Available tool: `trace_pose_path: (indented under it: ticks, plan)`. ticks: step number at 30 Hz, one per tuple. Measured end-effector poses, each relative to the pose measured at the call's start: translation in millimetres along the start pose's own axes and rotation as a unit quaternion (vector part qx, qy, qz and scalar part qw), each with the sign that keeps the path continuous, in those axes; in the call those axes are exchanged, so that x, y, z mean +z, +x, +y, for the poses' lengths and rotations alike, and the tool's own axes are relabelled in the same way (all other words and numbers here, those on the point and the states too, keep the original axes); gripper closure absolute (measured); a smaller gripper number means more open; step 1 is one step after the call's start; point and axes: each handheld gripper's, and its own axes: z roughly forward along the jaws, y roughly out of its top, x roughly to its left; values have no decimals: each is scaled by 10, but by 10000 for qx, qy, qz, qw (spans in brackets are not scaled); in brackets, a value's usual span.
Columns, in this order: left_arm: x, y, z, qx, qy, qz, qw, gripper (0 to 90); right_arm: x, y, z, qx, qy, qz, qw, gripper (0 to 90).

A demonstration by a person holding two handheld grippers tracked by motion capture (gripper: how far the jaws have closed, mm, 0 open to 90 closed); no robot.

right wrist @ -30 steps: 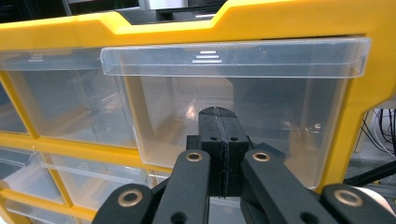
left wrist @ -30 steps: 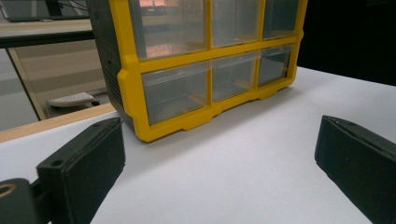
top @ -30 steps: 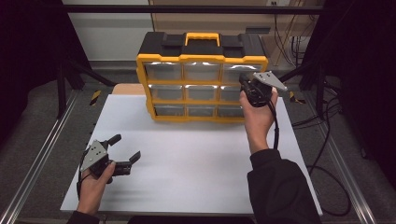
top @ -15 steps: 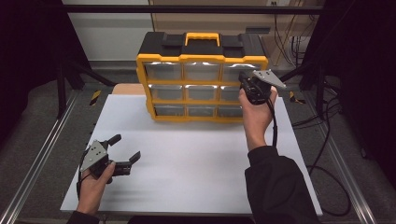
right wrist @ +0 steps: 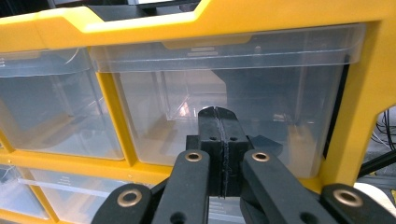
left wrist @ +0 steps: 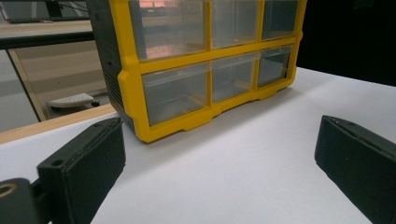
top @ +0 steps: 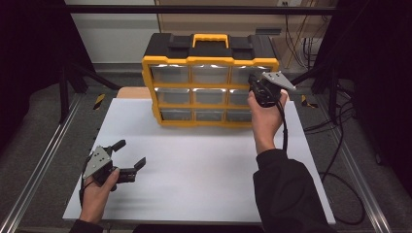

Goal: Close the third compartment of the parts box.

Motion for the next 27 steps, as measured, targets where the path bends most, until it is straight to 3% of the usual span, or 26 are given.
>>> trace_pose_path:
  ticks: [9, 14, 27]
  plan:
    - [1, -5, 0, 5, 7, -2, 10000, 17, -6, 17, -13, -68, 86, -28, 9999, 900]
    - [2, -4, -1, 2, 12, -11, 10000, 17, -25, 58, -75, -249, 181, -15, 9995, 900]
    - [6, -8, -4, 19, 36, 13, 10000, 16, -266, 60, -199, -572, 92, 59, 9983, 814]
